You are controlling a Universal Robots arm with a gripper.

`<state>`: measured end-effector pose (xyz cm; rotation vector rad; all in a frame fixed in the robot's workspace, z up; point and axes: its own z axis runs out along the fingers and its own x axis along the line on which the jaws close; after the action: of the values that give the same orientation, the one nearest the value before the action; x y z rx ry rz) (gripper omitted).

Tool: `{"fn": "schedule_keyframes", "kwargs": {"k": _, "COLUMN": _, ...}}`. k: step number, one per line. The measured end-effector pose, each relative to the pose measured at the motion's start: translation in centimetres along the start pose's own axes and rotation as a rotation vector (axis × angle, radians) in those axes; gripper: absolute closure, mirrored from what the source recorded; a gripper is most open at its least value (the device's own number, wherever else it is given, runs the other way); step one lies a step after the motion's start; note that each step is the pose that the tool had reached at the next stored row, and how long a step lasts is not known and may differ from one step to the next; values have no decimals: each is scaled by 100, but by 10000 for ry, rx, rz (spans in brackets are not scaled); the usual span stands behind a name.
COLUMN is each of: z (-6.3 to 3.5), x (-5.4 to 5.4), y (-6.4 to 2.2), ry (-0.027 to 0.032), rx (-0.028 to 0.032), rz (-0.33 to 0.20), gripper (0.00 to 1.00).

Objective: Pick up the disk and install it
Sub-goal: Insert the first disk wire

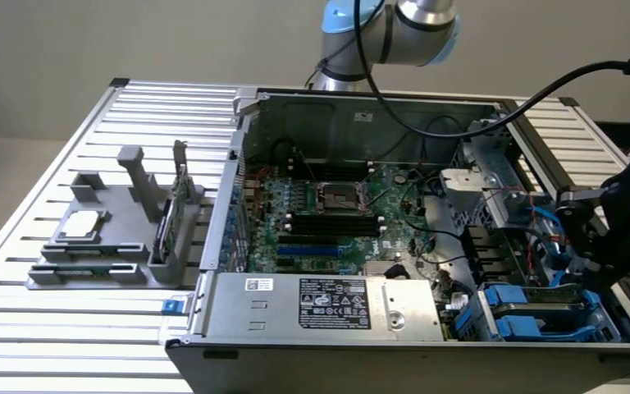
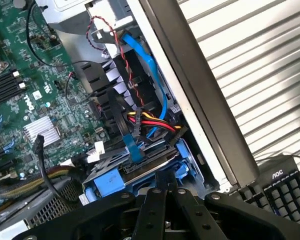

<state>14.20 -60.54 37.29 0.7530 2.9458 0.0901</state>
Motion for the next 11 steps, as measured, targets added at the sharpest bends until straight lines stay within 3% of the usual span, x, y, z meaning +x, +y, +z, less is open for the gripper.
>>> {"fn": "schedule_keyframes", "kwargs": {"k": 11, "z": 61, "x": 4, "y": -7, "ry": -105, "rx": 126, "rz": 1482, "gripper": 89}}
